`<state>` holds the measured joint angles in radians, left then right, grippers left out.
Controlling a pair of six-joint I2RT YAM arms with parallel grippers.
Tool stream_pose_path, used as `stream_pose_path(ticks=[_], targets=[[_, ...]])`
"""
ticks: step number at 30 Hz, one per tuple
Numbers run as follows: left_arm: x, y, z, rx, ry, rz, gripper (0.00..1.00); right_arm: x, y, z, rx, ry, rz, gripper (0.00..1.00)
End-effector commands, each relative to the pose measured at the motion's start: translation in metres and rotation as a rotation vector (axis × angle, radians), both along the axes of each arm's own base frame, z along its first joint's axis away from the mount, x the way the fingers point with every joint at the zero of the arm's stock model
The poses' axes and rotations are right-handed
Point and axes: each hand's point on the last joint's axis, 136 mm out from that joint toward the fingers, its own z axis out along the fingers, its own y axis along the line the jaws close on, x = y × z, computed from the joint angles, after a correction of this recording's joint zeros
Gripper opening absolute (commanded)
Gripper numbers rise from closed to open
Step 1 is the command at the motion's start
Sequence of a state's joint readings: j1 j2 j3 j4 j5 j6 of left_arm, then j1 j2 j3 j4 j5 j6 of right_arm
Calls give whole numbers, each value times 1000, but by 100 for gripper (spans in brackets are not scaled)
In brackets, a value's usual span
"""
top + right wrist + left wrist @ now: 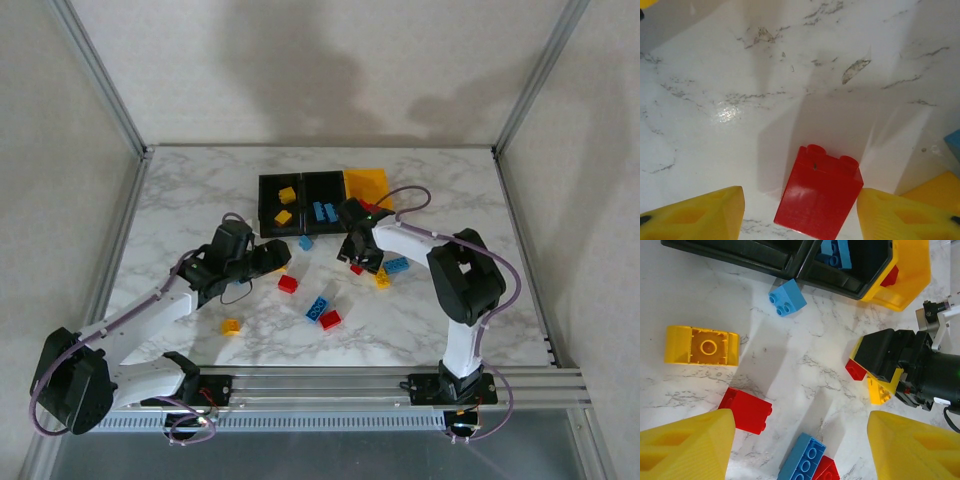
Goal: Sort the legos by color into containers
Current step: Pick up the lego from the center of the table, then place the lego in the container.
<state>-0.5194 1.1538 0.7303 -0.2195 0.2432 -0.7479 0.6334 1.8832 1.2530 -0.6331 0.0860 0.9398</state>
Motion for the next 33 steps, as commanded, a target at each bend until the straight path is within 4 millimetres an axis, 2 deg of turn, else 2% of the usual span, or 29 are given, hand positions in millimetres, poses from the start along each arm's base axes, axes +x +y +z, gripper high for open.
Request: stream_pose_path(ticks=[1,6,11,16,19,27,33], targets=[[1,-2,1,-15,-7,-2,70,-2,-5,-10,-43,34,-24,58],[1,-6,2,-33,-5,-12,70,-3,-5,-14,-44,42,-15,55],[0,-8,4,-44,-17,-23,70,-3,-3,-13,-33,29,6,42],[0,-9,3,-48,-14,-24,70,-1,-1,-2,-12,-1,27,36],[0,-9,3,-50,-14,-22,70,1,0,10,5,-31,37,35],[2,-19,7,-80,-26,-26,70,10,-8,60,27,-144,39,36],[11,-39,22,-111,-60,-38,70,40,-29,92,29,-231,8,36]])
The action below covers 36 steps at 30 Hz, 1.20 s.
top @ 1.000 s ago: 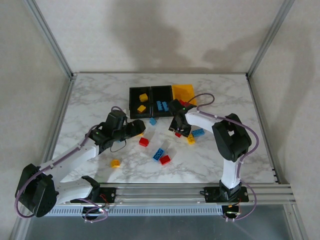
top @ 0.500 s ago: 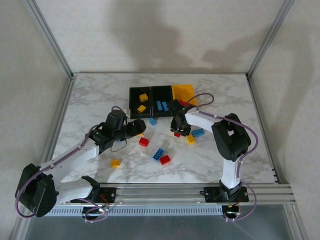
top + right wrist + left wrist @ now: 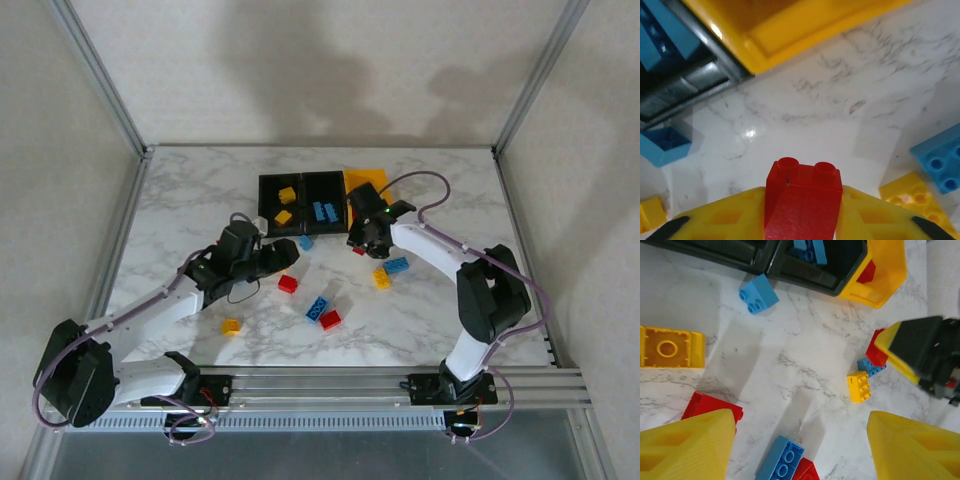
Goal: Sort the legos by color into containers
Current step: Place the lego in the container.
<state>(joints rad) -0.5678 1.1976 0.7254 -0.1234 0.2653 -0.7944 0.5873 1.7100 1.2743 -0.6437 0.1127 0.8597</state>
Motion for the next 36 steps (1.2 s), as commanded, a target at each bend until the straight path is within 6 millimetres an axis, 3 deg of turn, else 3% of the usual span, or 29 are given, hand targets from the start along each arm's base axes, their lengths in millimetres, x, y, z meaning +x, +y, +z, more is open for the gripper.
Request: stream_pose_path(ticks=[1,9,20,29,36], targets=[[12,-17,24,-53,-57,-4,70,25,-21,27,-32,-71,-25,36],[24,-46,36,-70,-75,-36,70,94,-37,52,-28,-147,-54,37],[24,-53,31,-54,-63,-47,70,168,-27,41,-36,-152,-64,37],[23,-51,26,-35,-57,-49,70,193,-17,4,-19,-108,-52,37],[23,-50,24,-27,-54,-48,70,196,-15,-7,-20,-98,-43,40]])
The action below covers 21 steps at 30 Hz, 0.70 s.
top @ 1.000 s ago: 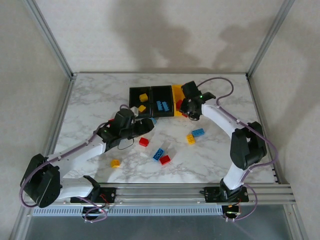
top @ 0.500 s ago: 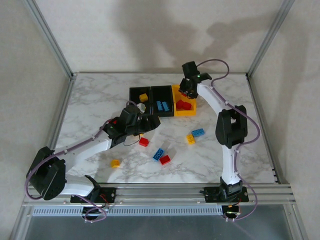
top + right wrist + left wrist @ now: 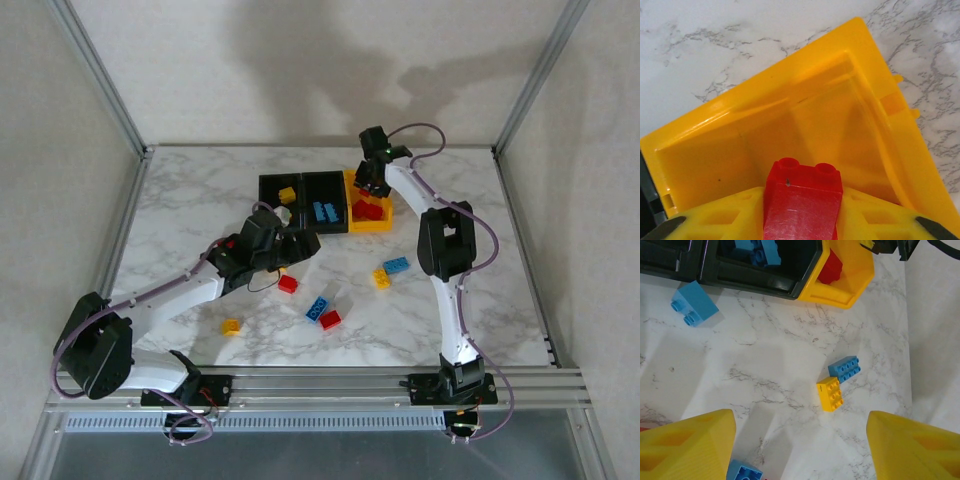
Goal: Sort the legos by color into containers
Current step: Place the lego in the container.
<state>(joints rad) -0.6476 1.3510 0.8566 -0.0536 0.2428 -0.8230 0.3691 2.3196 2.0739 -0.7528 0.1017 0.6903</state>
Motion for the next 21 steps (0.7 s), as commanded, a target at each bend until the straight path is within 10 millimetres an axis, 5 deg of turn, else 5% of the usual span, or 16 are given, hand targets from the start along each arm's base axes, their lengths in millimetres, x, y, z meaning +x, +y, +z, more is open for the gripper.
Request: stream_pose_path(ticks=[1,13,21], targets=[[3,-3,7,6,-20,-1,70,4,3,4,4,-9,18,41],[0,0,3,10,-9,5,70,5,10,-2,19,-5,27,47],[-2,12,2,51,-6,48,69,-2,17,41,21,-82,72,47]])
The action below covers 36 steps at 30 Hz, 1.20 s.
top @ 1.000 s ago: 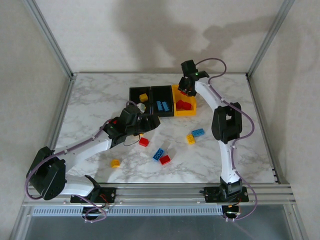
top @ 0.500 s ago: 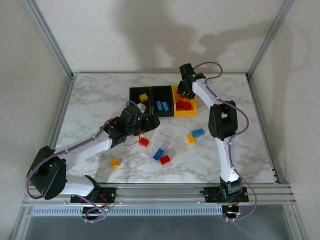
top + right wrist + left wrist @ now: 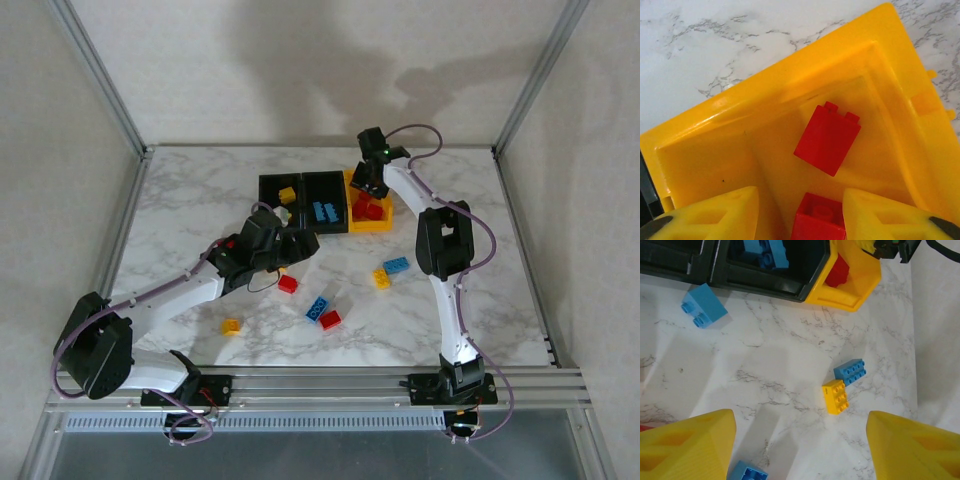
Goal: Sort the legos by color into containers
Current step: Place the lego in the container, then pick up the lego from the middle-right of the table.
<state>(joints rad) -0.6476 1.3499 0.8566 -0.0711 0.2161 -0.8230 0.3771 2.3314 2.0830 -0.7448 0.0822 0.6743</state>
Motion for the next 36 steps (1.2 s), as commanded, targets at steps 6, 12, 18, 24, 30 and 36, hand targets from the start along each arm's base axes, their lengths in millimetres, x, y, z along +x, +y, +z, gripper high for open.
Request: stream_pose_path(ticks=[6,12,18,24,30,36], targets=[[-9,27,-7,118,25,73,68,-31,7,89,22,-177,82,48],[-13,33,-10,152,33,77,67,-82,-3,96,54,-186,132,48],[-19,33,-14,204,34,37,67,-141,-36,70,-9,-132,120,57],[-23,31,-18,234,31,32,67,-185,-67,33,-12,20,-3,65],[-23,13,-23,248,15,-20,67,-208,-76,-7,34,195,-144,65],[-32,-18,-15,215,-39,-136,70,-216,-80,-33,41,245,-223,65]])
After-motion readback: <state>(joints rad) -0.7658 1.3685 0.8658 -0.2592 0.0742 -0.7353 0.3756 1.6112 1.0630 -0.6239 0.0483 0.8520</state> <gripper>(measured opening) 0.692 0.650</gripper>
